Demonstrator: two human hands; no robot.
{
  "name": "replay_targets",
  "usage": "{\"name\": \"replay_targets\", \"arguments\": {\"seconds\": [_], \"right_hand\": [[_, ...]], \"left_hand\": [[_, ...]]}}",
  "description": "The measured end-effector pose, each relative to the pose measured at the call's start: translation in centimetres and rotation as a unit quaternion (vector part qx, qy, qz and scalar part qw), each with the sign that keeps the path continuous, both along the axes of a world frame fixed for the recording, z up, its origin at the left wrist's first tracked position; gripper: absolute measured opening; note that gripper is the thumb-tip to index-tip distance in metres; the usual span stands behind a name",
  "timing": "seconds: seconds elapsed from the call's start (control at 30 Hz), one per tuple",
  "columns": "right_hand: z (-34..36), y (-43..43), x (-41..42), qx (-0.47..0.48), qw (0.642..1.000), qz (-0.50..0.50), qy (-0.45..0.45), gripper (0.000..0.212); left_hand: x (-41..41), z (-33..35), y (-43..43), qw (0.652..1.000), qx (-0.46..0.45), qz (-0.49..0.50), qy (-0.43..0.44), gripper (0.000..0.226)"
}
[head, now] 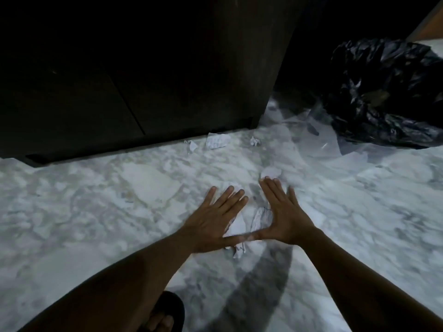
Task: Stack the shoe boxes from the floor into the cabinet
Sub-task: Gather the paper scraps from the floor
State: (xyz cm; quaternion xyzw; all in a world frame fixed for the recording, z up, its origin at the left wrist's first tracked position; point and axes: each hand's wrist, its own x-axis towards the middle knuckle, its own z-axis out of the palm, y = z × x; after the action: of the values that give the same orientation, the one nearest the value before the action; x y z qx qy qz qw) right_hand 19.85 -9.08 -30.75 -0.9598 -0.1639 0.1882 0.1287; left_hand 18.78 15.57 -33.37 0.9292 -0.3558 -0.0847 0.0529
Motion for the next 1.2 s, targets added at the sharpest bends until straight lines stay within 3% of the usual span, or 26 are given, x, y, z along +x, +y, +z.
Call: {"name": "replay_targets", "arguments": {"seconds": [0.13, 0.3, 0.53, 0.67, 0.73, 0.8, 0.93, 1.07, 1.2], "right_hand": [[-0.9, -0.1, -1.6, 0.006, 1.0, 0.015, -0.015, 0.147], [-1.7, 3.2, -3.0, 0.013, 0.996, -0.073, -0.052, 0.143], [-3.4, 3.1, -0.1, 0.012, 0.977, -0.115, -0.181, 0.084], [-3.7, 3.8, 3.3, 0.024, 0.965, -0.137, -0.224, 0.067], [-3.7, 4.2, 5.2, 0.038, 0.963, -0.142, -0.227, 0.07], [-3.4, 4.2, 7.0, 0.041, 0.966, -0.162, -0.2, 0.087], [-3.0, 4.0, 10.8, 0.001, 0.978, -0.149, -0.147, 0.101], [-3.3, 4.0, 12.3, -0.069, 0.98, -0.095, -0.16, 0.077], [-3.8, 4.6, 9.5, -0.044, 0.972, -0.113, -0.2, 0.052]], "left_hand": [[0.2, -1.1, 0.0, 0.999, 0.0, 0.032, 0.0, 0.091], [0.5, -1.6, 0.1, 0.989, -0.07, 0.129, -0.02, 0.07], [4.4, -1.4, 2.8, 0.95, -0.156, 0.261, -0.072, 0.05], [7.0, -0.9, 4.0, 0.929, -0.174, 0.317, -0.074, 0.063], [8.5, -0.8, 4.1, 0.934, -0.164, 0.312, -0.06, 0.078], [9.8, -0.8, 4.0, 0.948, -0.128, 0.285, -0.05, 0.089], [12.0, -0.4, 3.3, 0.965, -0.017, 0.253, -0.066, 0.088], [12.7, -0.7, 2.8, 0.965, 0.052, 0.251, -0.064, 0.07], [11.6, -1.0, 3.2, 0.958, 0.019, 0.273, -0.086, 0.064]]}}
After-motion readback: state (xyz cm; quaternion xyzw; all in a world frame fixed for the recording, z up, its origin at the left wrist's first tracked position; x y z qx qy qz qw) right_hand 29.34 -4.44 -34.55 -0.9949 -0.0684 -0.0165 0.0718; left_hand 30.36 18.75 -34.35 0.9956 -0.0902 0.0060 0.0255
